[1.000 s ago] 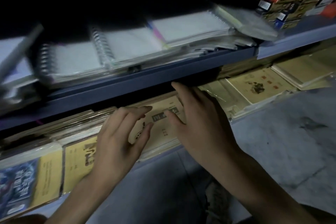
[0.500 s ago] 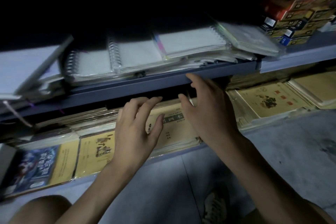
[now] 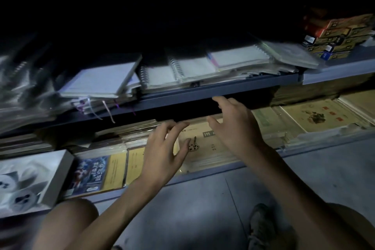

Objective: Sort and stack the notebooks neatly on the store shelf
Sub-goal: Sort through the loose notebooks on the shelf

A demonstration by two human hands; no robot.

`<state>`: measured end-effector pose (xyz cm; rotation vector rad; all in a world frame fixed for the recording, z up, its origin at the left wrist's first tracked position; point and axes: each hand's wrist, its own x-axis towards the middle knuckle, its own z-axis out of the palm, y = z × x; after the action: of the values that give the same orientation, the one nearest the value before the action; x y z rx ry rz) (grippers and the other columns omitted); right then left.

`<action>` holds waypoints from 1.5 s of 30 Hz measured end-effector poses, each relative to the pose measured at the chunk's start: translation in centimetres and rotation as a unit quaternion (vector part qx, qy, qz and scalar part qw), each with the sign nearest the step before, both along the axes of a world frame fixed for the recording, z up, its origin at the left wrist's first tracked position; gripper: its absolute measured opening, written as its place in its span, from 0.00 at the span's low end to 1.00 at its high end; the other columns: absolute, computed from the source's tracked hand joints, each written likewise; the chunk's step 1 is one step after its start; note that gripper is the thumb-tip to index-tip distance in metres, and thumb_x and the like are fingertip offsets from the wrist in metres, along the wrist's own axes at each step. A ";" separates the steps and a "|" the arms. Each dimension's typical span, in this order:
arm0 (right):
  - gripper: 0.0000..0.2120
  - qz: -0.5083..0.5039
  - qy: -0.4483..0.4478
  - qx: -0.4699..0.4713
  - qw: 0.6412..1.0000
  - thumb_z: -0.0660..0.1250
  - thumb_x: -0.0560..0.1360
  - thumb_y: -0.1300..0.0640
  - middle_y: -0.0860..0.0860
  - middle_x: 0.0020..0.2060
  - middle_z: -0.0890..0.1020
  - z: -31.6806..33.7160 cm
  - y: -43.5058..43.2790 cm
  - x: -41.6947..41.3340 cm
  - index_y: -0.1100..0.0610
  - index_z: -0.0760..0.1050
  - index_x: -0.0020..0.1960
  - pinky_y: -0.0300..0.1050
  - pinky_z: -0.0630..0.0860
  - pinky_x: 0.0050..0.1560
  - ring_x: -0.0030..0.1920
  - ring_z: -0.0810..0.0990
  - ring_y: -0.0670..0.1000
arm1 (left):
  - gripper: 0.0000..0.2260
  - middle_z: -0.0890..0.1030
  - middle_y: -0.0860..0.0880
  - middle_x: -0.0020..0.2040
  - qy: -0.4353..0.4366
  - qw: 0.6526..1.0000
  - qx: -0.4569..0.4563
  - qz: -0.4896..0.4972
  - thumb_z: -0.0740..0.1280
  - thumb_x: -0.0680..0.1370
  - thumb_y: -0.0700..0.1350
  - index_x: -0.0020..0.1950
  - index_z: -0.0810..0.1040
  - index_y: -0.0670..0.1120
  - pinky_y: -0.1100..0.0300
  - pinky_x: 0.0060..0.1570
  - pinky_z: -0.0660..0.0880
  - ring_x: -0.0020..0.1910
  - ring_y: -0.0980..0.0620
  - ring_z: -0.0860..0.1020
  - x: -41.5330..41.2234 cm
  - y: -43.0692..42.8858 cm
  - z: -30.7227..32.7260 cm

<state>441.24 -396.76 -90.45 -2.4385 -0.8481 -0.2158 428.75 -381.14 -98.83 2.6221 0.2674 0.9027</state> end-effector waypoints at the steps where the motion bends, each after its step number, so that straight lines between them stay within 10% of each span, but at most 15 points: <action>1: 0.23 -0.008 -0.004 0.000 1.000 0.71 0.77 0.50 0.55 0.57 0.82 0.2 -0.1 -0.4 0.53 0.74 0.70 0.56 0.78 0.57 0.58 0.80 0.59 | 0.16 0.78 0.49 0.60 0.004 1.000 0.012 -0.005 0.68 0.83 0.51 0.70 0.79 0.50 0.47 0.53 0.76 0.59 0.47 0.78 -0.4 0.6 0.2; 10: 0.22 -0.049 0.017 0.008 0.999 0.68 0.79 0.48 0.53 0.61 0.79 -0.2 -1.7 0.2 0.51 0.71 0.72 0.53 0.77 0.58 0.60 0.78 0.57 | 0.14 0.81 0.51 0.58 -0.021 0.999 0.028 -0.005 0.69 0.83 0.49 0.68 0.80 0.49 0.50 0.55 0.72 0.56 0.47 0.79 3.7 0.1 4.3; 18: 0.18 -0.039 -0.015 0.078 0.996 0.65 0.80 0.52 0.51 0.62 0.80 -2.3 0.0 6.6 0.52 0.74 0.70 0.49 0.77 0.55 0.60 0.80 0.53 | 0.25 0.70 0.48 0.78 -0.047 0.991 -0.094 0.085 0.69 0.82 0.49 0.78 0.71 0.44 0.54 0.65 0.76 0.72 0.48 0.73 11.2 -3.5 2.7; 28: 0.02 -0.032 -0.108 0.150 0.982 0.66 0.79 0.56 0.47 0.35 0.80 -2.8 0.3 13.1 0.53 0.77 0.48 0.41 0.65 0.33 0.33 0.78 0.51 | 0.28 0.69 0.47 0.69 -0.015 0.951 -0.138 0.275 0.68 0.77 0.55 0.75 0.71 0.47 0.41 0.45 0.79 0.53 0.41 0.80 15.1 -7.5 3.8; 36: 0.03 0.003 -0.126 0.146 0.981 0.67 0.77 0.58 0.48 0.32 0.80 -2.7 -2.0 15.6 0.54 0.79 0.46 0.47 0.73 0.29 0.30 0.78 0.52 | 0.27 0.69 0.44 0.72 -0.112 0.940 -0.178 0.268 0.70 0.76 0.46 0.74 0.74 0.42 0.61 0.48 0.69 0.60 0.82 0.64 16.7 -9.6 4.1; 42: 0.04 -0.003 -0.047 0.130 0.990 0.68 0.79 0.53 0.43 0.33 0.79 -1.3 -1.7 14.9 0.50 0.75 0.46 0.35 0.64 0.29 0.30 0.76 0.45 | 0.25 0.67 0.40 0.72 -0.089 0.942 -0.201 0.254 0.68 0.79 0.44 0.76 0.72 0.39 0.82 0.55 0.60 0.55 0.43 0.77 17.4 -9.2 3.5; 45: 0.04 -0.013 -0.017 0.117 0.993 0.66 0.80 0.51 0.44 0.34 0.80 -1.0 -1.2 14.4 0.49 0.72 0.47 0.38 0.71 0.29 0.31 0.78 0.45 | 0.22 0.68 0.42 0.70 -0.101 0.943 -0.210 0.236 0.68 0.81 0.43 0.74 0.74 0.41 0.80 0.53 0.63 0.49 0.46 0.78 17.0 -9.0 3.6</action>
<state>455.63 -397.97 -91.47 -2.2323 -0.7602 -0.3486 445.79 -390.13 -95.22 2.0809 0.9489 1.1061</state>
